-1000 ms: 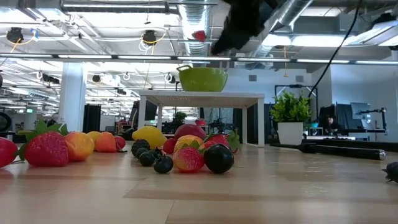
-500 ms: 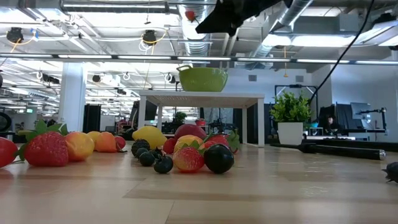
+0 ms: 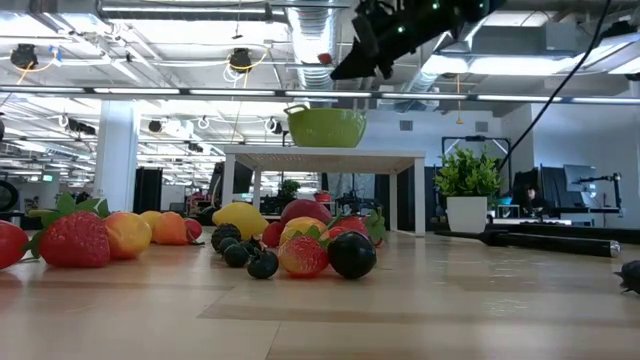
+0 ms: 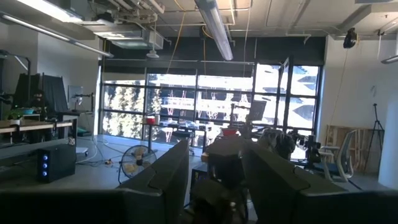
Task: Pick & Place Fruit
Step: Put the red strawberry into the green strainer bowl
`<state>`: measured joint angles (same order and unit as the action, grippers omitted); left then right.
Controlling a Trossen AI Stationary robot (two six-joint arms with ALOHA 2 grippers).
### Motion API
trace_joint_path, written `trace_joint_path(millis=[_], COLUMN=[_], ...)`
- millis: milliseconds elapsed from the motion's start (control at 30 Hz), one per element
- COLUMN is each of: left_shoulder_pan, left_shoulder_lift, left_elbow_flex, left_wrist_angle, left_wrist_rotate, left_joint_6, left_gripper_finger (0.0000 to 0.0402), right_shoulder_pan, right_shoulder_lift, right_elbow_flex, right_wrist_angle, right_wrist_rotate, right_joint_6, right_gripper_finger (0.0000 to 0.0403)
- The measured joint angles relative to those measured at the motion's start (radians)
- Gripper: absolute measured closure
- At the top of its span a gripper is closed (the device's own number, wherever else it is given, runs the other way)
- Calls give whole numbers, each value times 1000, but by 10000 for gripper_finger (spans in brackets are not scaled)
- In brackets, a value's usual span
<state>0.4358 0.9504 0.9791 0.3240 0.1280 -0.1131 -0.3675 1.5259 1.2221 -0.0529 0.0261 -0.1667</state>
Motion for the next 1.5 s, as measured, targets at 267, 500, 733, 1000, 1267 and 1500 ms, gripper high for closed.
trace_joint_path(millis=[267,500,733,1000,1267,1500], left_shoulder_pan=[0,0,0,0,0,0], left_shoulder_lift=[0,0,0,0,0,0], left_elbow_flex=[0,0,0,0,0,0], left_wrist_angle=[0,0,0,0,0,0], left_wrist_rotate=[0,0,0,0,0,0], left_joint_6=[0,0,0,0,0,0], left_gripper_finger=[259,259,259,259,259,259], right_shoulder_pan=[-33,-32,-32,-32,-11,79], right_shoulder_lift=[68,100,100,99,49,-22], right_elbow_flex=[0,0,0,0,26,90], right_wrist_angle=[-41,-48,-55,-71,-79,-100], right_wrist_rotate=[-3,-3,-3,-3,-3,-3], right_joint_6=[33,10,10,9,9,9], right_gripper_finger=[400,400,388,342,322,321])
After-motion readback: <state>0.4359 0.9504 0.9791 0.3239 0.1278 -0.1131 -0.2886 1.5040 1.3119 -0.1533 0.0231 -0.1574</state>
